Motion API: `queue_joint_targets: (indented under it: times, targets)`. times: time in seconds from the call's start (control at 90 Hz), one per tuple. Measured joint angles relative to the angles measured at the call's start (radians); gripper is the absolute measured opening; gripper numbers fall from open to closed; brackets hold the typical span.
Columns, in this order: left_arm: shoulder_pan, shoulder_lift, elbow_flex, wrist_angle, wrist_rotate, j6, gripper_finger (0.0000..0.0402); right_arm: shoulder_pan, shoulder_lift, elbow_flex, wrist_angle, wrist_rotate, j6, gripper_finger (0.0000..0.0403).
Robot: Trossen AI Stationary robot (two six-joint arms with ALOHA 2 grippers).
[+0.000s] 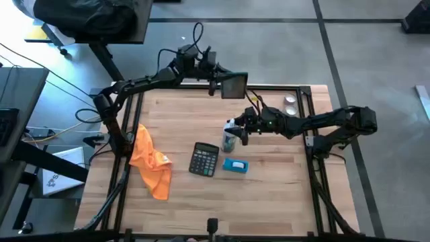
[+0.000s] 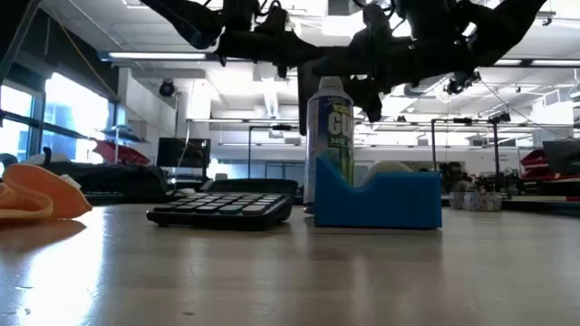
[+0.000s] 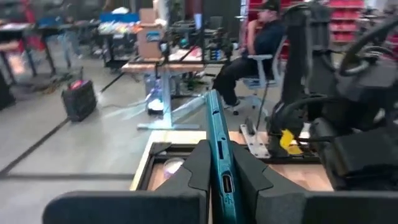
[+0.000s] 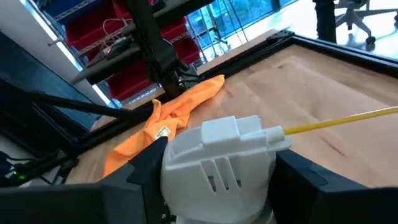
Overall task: Apply microfiber cloth
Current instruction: Spray the front of the cellphone with spray bottle
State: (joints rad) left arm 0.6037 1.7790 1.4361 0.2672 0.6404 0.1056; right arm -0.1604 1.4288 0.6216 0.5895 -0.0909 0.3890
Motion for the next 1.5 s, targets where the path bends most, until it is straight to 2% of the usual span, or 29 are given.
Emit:
queue_joint_targets:
  times: [0.356,0.967,1.189,1.5]
  targets:
    - [0.0,0.0,0.0,0.001,0.162,0.098,0.001,0.0,0.0,0.0,-0.002,-0.011,-0.058,0.0183]
    - [0.002,0.0,0.0,-0.076,0.16,0.165,0.001,-0.018,0.0,0.001,-0.017,-0.007,-0.213,0.0183]
    - [0.003,0.0,0.0,-0.091,0.157,0.179,0.001,-0.019,0.002,0.0,0.002,0.012,-0.248,0.0241]
    - [0.003,0.0,0.0,-0.093,0.155,0.185,0.001,-0.019,0.002,-0.001,0.018,0.012,-0.284,0.0232]
